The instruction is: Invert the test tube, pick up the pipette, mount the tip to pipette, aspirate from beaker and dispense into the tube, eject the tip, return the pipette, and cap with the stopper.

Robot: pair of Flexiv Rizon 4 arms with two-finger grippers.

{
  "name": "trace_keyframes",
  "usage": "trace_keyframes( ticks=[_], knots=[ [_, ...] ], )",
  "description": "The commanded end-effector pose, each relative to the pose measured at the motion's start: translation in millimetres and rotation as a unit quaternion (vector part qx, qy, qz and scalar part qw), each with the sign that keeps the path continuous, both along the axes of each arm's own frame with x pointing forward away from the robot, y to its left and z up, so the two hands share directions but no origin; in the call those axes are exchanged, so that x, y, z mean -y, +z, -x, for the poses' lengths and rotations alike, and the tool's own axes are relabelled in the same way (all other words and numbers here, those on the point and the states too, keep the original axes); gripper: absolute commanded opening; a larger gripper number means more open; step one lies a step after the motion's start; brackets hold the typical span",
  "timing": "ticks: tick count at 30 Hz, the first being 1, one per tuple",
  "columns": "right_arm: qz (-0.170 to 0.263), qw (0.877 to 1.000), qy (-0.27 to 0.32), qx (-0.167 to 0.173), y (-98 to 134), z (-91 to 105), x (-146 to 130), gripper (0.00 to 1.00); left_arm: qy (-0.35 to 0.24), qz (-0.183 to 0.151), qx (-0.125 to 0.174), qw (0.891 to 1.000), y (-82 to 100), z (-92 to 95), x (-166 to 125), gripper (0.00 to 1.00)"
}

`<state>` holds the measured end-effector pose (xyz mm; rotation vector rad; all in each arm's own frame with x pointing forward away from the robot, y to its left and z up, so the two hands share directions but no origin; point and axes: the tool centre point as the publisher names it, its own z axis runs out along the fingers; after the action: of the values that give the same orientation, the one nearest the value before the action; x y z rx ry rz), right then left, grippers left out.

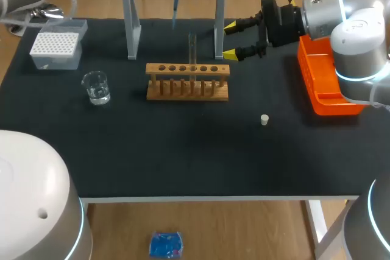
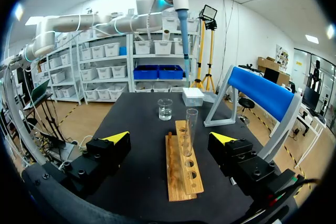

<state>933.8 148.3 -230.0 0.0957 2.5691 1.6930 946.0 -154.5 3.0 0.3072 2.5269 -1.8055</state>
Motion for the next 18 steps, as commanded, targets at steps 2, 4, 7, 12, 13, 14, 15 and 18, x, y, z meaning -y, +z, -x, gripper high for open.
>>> trace_keyframes(
  ticks=[2, 4, 7, 12, 13, 14, 15, 18],
  knots=[
    [0.000, 1.000, 0.000, 0.000, 0, 0.1, 0, 1.00, 0.041, 0.007, -0.008, 0.999, -7.9, 28.7, -27, 0.00],
    [0.000, 1.000, 0.000, 0.000, 0, 0.1, 0, 1.00, 0.053, 0.009, -0.020, 0.998, -13.5, 36.5, -35, 0.00],
    [0.000, 1.000, 0.000, 0.000, 0, 0.1, 0, 1.00, 0.069, 0.018, -0.036, 0.997, -23.4, 48.3, -43, 0.00],
    [0.000, 1.000, 0.000, 0.000, 0, 0.1, 0, 1.00, 0.094, 0.036, -0.050, 0.994, -39.7, 69.5, -48, 0.00],
    [0.000, 1.000, 0.000, 0.000, 0, 0.1, 0, 1.00, 0.098, 0.038, -0.050, 0.993, -41.5, 74.2, -48, 0.00],
    [0.000, 1.000, 0.000, 0.000, 0, 0.1, 0, 1.00, 0.104, 0.041, -0.052, 0.992, -43.2, 79.1, -48, 0.00],
    [0.000, 1.000, 0.000, 0.000, 0, 0.1, 0, 1.00, 0.108, 0.043, -0.053, 0.992, -45.5, 83.8, -47, 0.00],
    [0.000, 1.000, 0.000, 0.000, 0, 0.1, 0, 1.00, 0.114, 0.048, -0.057, 0.991, -51.1, 96.8, -41, 0.00]
  ],
)
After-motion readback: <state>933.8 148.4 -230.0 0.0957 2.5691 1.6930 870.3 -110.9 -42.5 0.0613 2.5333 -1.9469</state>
